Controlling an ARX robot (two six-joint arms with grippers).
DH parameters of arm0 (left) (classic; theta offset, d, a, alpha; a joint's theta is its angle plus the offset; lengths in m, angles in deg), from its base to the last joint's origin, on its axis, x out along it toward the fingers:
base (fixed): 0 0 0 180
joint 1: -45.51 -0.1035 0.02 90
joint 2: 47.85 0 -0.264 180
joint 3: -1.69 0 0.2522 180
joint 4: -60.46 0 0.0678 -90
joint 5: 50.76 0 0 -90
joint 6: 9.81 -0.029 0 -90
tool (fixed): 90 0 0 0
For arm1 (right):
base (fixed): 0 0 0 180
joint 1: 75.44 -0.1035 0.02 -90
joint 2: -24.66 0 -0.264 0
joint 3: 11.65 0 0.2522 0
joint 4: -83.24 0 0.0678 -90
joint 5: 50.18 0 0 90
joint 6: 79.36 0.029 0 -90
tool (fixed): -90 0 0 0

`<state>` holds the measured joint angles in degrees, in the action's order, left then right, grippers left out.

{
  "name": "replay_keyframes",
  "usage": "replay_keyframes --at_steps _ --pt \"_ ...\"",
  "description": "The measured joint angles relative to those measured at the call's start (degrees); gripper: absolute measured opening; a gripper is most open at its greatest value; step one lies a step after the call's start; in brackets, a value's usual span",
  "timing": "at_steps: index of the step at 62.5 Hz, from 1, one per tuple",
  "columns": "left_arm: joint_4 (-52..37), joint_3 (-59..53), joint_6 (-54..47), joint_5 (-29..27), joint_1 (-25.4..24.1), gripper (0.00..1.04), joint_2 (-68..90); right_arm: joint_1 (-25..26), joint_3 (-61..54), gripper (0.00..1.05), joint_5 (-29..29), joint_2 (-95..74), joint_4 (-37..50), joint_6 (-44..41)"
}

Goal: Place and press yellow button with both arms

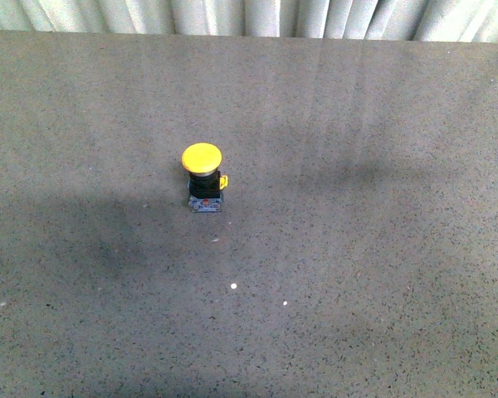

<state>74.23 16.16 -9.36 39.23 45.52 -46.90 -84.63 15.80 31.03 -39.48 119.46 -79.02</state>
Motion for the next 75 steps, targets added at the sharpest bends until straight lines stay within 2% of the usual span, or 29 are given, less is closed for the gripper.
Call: replay_keyframes --at_steps 22,26,32,38,59,75 --pt "0.0 0.0 0.0 0.0 0.0 0.01 0.0 4.13 -7.72 0.01 4.0 13.07 -5.62 0.0" --pt "0.0 0.0 0.0 0.02 0.0 0.01 0.0 6.82 -8.79 0.01 7.87 15.82 -7.41 -0.02" --pt "0.0 0.0 0.0 0.0 0.0 0.01 0.0 8.92 -10.1 0.01 8.31 19.19 -9.42 0.0" --pt "0.0 0.0 0.0 0.0 0.0 0.01 0.0 8.96 -12.22 0.01 8.74 20.15 -7.65 -0.02" --pt "0.0 0.0 0.0 0.0 0.0 0.01 0.0 9.07 -12.66 0.01 8.74 34.53 -20.87 -0.02" --pt "0.0 0.0 0.0 0.0 0.0 0.01 0.0 9.07 -12.66 0.01 8.74 41.97 -27.85 -0.02"
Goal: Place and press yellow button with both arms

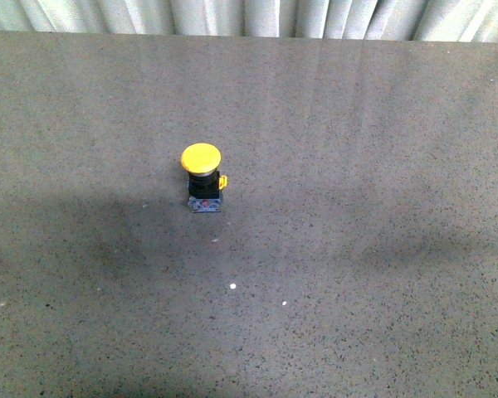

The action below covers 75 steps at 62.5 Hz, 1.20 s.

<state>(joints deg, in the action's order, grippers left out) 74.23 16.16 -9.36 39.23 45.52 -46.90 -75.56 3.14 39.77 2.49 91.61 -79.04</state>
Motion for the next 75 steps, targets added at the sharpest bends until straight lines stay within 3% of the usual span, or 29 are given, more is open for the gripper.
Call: replay_keyframes --at_steps 39,46,60,62,63,75 --pt "0.0 0.0 0.0 0.0 0.0 0.01 0.0 0.0 0.0 0.01 0.0 11.91 -11.82 0.0" --pt "0.0 0.0 0.0 0.0 0.0 0.01 0.0 0.0 0.0 0.01 -0.04 19.67 -21.22 0.0" --pt "0.0 0.0 0.0 0.0 0.0 0.01 0.0 0.0 0.0 0.02 -0.07 21.77 -21.94 -0.04" --pt "0.0 0.0 0.02 0.0 0.0 0.05 0.0 0.0 0.0 0.08 -0.07 21.79 -21.94 -0.09" --pt "0.02 0.0 0.0 0.0 0.0 0.42 0.0 0.0 0.0 0.45 -0.07 21.86 -21.94 -0.09" --pt "0.0 0.0 0.0 0.0 0.0 0.78 0.0 0.0 0.0 0.8 -0.07 21.86 -21.94 -0.11"
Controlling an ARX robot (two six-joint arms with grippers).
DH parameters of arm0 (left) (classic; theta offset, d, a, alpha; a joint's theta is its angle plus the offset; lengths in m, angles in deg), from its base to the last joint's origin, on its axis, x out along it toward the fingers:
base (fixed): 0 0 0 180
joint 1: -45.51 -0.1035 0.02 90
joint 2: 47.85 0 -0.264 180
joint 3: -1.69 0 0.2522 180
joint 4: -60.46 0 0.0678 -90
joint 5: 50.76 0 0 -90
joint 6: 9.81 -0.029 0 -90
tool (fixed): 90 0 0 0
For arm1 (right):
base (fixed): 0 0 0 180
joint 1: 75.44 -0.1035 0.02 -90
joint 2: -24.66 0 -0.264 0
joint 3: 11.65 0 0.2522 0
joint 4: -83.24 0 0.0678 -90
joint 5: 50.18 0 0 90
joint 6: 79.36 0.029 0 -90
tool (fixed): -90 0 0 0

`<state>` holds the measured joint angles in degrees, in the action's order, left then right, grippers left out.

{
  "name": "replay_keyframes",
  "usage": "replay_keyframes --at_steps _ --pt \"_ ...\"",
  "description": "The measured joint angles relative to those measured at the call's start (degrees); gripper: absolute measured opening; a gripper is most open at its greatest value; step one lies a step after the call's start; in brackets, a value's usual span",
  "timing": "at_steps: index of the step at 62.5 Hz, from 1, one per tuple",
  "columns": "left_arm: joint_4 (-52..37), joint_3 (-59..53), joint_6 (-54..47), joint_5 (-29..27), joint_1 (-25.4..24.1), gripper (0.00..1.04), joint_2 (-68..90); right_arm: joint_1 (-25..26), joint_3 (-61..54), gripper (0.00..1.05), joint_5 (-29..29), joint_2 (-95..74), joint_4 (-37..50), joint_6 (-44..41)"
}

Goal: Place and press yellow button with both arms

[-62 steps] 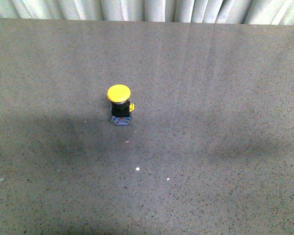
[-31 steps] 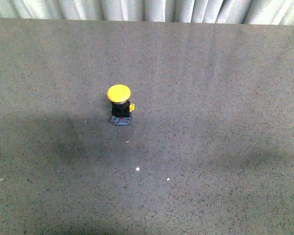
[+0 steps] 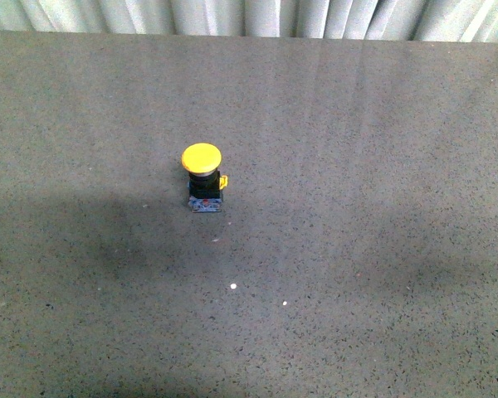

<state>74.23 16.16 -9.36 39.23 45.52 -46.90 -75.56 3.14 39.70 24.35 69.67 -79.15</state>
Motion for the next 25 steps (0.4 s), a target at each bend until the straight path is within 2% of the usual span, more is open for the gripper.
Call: replay_keyframes --at_steps 5,8,10,25 --pt "0.0 0.0 0.0 0.0 0.0 0.92 0.0 0.0 0.0 0.94 0.0 -0.02 0.0 0.02" --pt "0.0 0.0 -0.13 0.0 0.0 0.97 0.0 0.0 0.0 0.97 0.0 0.0 0.0 0.02" --pt "0.0 0.0 -0.11 0.0 0.0 0.95 0.0 0.0 0.0 0.95 0.0 0.0 0.0 0.0" --pt "0.0 0.0 -0.13 0.0 0.0 0.96 0.0 0.0 0.0 0.96 0.0 0.0 0.0 0.02"
